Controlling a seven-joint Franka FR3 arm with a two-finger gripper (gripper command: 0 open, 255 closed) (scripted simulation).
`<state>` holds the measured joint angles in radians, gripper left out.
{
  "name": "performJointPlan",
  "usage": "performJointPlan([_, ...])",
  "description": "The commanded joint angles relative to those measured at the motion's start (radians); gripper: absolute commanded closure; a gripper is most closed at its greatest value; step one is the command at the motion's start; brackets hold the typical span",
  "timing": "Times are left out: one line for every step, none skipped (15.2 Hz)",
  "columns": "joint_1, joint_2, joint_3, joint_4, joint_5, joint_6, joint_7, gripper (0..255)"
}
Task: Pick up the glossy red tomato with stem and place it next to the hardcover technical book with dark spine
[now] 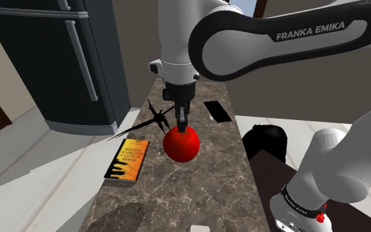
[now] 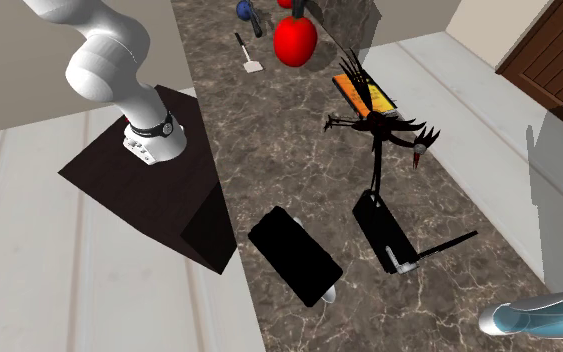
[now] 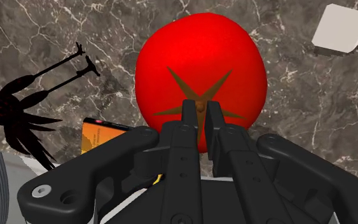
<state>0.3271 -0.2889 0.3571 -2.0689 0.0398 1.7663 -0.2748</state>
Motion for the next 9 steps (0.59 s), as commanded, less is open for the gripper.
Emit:
performJointPlan([0.001, 0.001, 0.002, -0.026, 0.0, 0.028, 0.002, 255])
performJointPlan([0.001, 0.002, 0.003, -0.039, 0.0, 0.042, 0.002, 255])
performJointPlan([0.001, 0.003, 0.004, -0.051, 0.0, 0.055, 0.003, 255])
performJointPlan([0.002, 0.005, 0.005, -0.063, 0.0, 0.069, 0.004, 255])
performJointPlan([0.002, 0.006, 0.006, -0.075, 0.0, 0.082, 0.005, 255])
performJointPlan([0.002, 0.008, 0.007, -0.087, 0.0, 0.096, 0.006, 255])
performJointPlan([0.002, 0.01, 0.008, -0.099, 0.0, 0.109, 0.007, 255])
performJointPlan([0.003, 0.012, 0.009, -0.11, -0.001, 0.123, 0.008, 255])
performJointPlan([0.003, 0.015, 0.01, -0.121, -0.001, 0.136, 0.009, 255])
